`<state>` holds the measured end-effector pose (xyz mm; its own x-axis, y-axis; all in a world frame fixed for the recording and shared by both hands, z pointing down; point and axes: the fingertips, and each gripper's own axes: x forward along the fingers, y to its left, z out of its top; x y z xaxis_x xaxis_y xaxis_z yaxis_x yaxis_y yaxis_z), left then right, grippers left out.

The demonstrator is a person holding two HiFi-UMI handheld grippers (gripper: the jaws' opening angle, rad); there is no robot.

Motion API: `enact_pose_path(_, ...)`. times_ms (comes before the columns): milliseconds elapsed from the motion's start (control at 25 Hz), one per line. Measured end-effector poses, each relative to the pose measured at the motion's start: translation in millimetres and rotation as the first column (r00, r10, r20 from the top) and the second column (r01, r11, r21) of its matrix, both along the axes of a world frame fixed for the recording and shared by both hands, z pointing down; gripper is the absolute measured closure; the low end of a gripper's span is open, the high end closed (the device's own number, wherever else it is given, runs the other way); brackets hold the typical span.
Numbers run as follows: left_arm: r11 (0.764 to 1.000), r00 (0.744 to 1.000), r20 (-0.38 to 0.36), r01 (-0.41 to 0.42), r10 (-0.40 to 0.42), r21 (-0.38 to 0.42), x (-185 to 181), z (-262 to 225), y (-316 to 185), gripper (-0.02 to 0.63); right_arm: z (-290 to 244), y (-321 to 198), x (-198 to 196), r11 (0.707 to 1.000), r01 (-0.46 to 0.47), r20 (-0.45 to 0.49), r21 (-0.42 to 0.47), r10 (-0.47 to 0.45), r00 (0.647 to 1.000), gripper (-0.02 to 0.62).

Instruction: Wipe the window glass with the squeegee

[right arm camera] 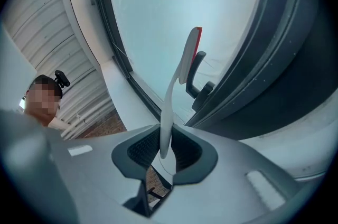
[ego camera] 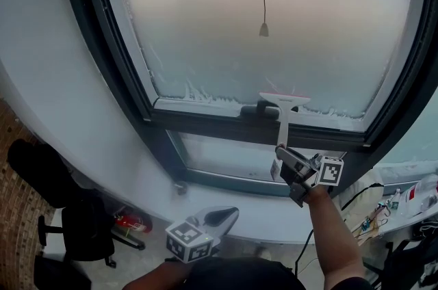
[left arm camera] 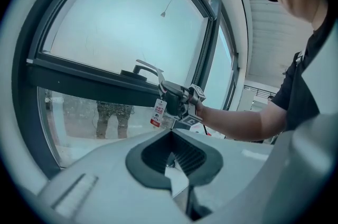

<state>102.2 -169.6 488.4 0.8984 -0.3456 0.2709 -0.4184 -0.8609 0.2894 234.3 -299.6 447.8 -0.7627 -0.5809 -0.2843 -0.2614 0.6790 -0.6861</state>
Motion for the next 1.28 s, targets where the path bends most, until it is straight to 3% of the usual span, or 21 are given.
enact_pose_path(560,1.0,1.0,0.007,-0.005,0.006,-0.015,3.2,4.8,0.5,0.606,17.3,-1.2,-1.5,1.0,0.004,0.014,-0.031,-0.003,1.0,0.511)
enact_pose_path(1120,1.0,1.0,-0.01,-0.015,0.015,0.003,19.0,0.9,-2.7,0.606,-6.4,11.4,6.1,1.0,0.014,0.042,0.011,-0.014,0.999,0.509)
enact_pose_path(1280,1.0,1.0,-0.004,-0.031,0.031,0.002,30.1,1.9,0.3,0.606,-29.1,22.2,20.7,0.998,0.006,0.029,0.059,-0.007,1.0,0.509)
